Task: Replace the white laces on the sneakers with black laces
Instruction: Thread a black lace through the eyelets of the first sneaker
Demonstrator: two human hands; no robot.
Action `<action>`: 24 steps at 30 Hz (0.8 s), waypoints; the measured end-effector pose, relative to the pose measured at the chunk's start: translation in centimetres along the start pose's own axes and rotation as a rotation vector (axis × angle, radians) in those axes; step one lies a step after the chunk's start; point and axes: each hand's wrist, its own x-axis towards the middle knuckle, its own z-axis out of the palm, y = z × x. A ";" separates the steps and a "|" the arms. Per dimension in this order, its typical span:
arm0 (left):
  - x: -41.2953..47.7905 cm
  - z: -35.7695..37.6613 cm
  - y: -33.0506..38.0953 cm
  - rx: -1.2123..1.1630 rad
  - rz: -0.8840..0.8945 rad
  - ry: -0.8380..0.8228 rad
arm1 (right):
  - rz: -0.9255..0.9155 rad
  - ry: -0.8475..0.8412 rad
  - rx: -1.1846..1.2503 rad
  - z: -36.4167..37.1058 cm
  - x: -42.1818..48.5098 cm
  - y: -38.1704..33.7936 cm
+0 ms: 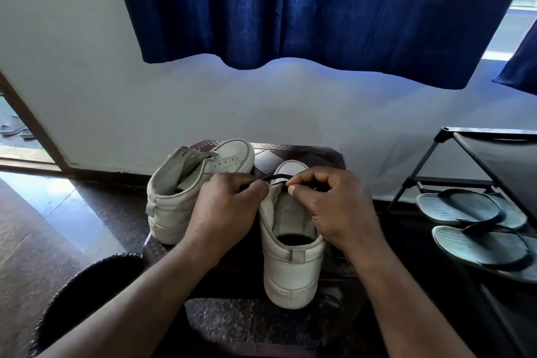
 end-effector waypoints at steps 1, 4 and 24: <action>0.0 0.1 -0.1 -0.030 -0.008 -0.009 | 0.004 -0.006 -0.004 0.0 0.0 0.0; -0.2 0.1 -0.3 -0.099 -0.033 -0.024 | 0.020 -0.007 -0.020 0.1 0.0 -0.1; -0.3 0.2 -0.6 -0.206 -0.088 -0.026 | 0.109 -0.020 0.106 1.0 0.2 -0.4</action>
